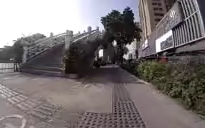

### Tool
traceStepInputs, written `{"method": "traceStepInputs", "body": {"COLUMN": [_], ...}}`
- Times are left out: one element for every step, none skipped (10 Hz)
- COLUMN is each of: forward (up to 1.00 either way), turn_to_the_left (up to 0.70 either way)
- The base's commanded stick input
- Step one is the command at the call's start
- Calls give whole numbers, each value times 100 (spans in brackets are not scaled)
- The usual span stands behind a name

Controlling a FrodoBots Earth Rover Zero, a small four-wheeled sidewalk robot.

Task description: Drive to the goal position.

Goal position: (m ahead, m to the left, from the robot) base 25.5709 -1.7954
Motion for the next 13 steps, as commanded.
{"method": "traceStepInputs", "body": {"forward": [70, 70, 70, 70, 70, 70, 70, 70, 70, 70, 70, 70, 70], "turn_to_the_left": [0, 0, 0, 0, 0, 0, 0, 0, 0, 0, 0, 0, 0]}}
